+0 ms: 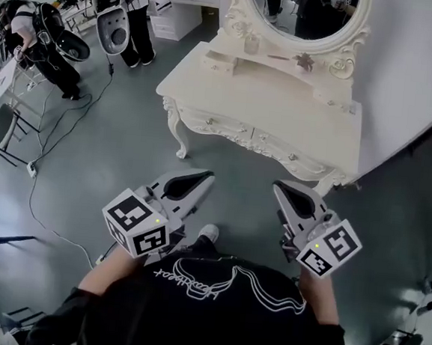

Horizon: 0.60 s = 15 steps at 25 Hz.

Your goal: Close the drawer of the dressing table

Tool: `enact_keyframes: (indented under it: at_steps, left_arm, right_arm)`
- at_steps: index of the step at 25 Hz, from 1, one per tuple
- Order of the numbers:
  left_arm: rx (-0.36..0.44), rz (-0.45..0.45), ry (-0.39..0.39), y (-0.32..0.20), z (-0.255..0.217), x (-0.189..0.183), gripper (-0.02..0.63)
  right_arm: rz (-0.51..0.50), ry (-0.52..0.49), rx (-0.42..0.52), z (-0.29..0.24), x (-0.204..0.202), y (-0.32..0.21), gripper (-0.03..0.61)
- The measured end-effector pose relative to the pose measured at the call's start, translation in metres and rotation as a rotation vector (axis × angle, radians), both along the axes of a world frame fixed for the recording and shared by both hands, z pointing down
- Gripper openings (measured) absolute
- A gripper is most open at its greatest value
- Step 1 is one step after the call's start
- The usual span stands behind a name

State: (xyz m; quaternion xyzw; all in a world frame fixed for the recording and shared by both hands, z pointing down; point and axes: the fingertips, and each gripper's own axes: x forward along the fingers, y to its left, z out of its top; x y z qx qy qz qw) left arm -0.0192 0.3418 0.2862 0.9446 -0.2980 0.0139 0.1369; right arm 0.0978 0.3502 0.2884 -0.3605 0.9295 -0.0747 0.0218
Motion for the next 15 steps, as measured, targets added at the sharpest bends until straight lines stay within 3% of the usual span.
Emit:
enact_keyframes:
  at_steps: [7,15]
  left_arm:
    - [0.052,-0.013,-0.019,0.004,-0.002,-0.008,0.008]
    - [0.049,-0.003,-0.025,-0.021,0.006,-0.008,0.101]
  right_arm:
    - [0.0,0.022,0.004,-0.003,-0.006,0.002,0.003]
    - [-0.005,0.04,-0.008,-0.002,-0.006,-0.017,0.003]
